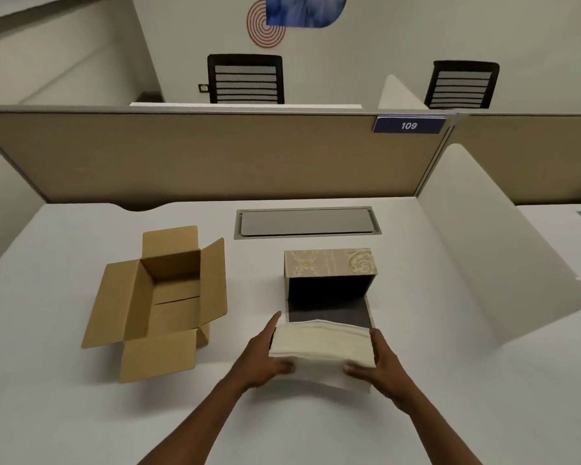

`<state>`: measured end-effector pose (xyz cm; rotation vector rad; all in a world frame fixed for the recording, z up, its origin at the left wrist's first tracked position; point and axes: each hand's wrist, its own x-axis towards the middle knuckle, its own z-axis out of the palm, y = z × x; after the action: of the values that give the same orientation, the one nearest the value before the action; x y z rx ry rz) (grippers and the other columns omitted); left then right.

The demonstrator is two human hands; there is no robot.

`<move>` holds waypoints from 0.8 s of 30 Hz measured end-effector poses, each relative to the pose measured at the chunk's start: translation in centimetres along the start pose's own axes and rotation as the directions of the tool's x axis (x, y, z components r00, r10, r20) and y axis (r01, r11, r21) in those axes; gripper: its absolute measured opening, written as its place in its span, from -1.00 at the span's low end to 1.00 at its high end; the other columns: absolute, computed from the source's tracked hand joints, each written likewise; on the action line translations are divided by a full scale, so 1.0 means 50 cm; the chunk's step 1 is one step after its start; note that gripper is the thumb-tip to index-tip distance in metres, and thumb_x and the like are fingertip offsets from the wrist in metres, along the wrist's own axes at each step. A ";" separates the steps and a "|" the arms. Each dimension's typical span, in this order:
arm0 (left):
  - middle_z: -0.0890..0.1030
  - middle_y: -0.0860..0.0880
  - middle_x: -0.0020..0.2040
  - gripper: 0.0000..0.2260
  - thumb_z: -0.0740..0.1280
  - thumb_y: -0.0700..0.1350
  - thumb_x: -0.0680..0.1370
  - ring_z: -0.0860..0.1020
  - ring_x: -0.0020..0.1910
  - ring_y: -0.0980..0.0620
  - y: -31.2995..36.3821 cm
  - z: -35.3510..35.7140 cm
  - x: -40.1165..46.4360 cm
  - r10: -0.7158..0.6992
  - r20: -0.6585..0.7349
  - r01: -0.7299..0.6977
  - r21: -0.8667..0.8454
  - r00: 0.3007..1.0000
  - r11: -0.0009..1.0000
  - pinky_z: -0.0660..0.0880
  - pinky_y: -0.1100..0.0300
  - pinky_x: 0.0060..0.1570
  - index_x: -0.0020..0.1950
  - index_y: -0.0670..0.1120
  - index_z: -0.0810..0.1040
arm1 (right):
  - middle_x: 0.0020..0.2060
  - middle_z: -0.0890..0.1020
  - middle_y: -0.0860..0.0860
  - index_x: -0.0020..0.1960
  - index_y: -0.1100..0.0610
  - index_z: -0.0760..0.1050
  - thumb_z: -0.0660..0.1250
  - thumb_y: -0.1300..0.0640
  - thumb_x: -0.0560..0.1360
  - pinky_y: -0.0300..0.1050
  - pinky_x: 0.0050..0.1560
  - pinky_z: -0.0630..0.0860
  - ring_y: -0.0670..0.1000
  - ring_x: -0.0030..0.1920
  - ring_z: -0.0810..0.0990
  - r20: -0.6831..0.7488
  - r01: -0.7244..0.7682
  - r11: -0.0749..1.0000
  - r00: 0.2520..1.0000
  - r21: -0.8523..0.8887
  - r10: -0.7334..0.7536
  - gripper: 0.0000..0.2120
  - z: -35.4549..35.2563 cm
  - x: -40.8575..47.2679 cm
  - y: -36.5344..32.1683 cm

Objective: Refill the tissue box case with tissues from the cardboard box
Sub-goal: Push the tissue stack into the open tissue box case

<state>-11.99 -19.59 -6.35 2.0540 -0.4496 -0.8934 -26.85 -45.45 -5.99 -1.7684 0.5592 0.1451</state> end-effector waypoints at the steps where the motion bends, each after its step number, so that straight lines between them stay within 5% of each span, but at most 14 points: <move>1: 0.45 0.12 0.39 0.04 0.63 0.03 0.27 0.45 0.35 0.08 -0.014 0.009 -0.005 0.034 -0.004 -0.034 0.062 0.999 0.997 0.46 0.06 0.34 0.56 0.30 0.04 | 0.18 0.65 -0.14 0.31 -0.14 0.37 0.71 -0.06 0.23 -0.25 0.14 0.55 -0.09 0.19 0.62 0.014 0.010 0.992 1.000 -0.123 -0.008 -0.22 0.000 -0.004 0.015; 5: 0.42 0.34 0.30 -0.14 0.58 0.00 0.29 0.41 0.26 0.41 -0.039 0.040 -0.027 0.186 -0.053 -0.175 0.159 0.981 0.972 0.39 0.44 0.24 0.36 0.51 0.16 | 0.12 0.61 -0.16 0.31 -0.20 0.23 0.68 -0.13 0.16 -0.52 -0.11 0.45 -0.22 0.04 0.59 0.038 0.064 0.918 0.998 -0.391 -0.054 -0.12 0.003 -0.021 0.044; 7: 0.42 0.26 0.30 -0.18 0.56 0.04 0.29 0.40 0.23 0.40 -0.040 0.043 -0.030 0.217 -0.070 -0.198 0.215 0.974 0.956 0.37 0.49 0.16 0.39 0.41 0.19 | 0.17 0.58 -0.18 0.36 -0.21 0.21 0.65 -0.18 0.14 -0.54 -0.08 0.43 -0.21 0.08 0.57 0.034 0.103 0.895 0.995 -0.435 -0.098 -0.07 -0.002 -0.023 0.046; 11: 0.37 0.18 0.37 -0.14 0.54 0.13 0.29 0.39 0.25 0.26 -0.051 0.037 -0.023 0.262 -0.027 -0.236 0.357 0.965 0.904 0.41 0.33 0.20 0.50 0.13 0.19 | 0.34 0.37 -0.22 0.51 -0.06 0.17 0.62 -0.26 0.14 -0.30 0.18 0.38 -0.13 0.28 0.42 0.027 0.175 0.826 0.981 -0.536 -0.190 0.08 -0.016 -0.016 0.045; 17: 0.36 0.16 0.34 -0.13 0.52 0.21 0.28 0.42 0.20 0.14 -0.029 0.023 -0.003 0.271 0.034 -0.253 0.488 0.962 0.835 0.52 0.19 0.14 0.49 0.14 0.17 | 0.46 0.38 -0.08 0.59 0.06 0.14 0.50 -0.35 0.19 -0.20 0.23 0.44 -0.01 0.31 0.50 0.124 0.271 0.688 0.958 -0.673 -0.257 0.13 -0.016 0.009 0.023; 24: 0.40 0.18 0.20 -0.29 0.49 0.23 0.27 0.46 0.07 0.17 -0.038 0.010 0.003 0.302 0.049 -0.280 0.535 0.952 0.797 0.53 0.23 0.01 0.36 0.14 0.35 | 0.16 0.50 -0.16 0.31 -0.07 0.43 0.49 -0.41 0.17 -0.23 -0.06 0.54 -0.10 0.02 0.54 0.154 0.299 0.609 0.948 -0.734 -0.280 -0.18 -0.030 0.008 0.017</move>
<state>-12.26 -18.85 -8.14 2.4025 -1.0666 -0.5729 -27.15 -47.12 -6.47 -2.6548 0.1659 0.1858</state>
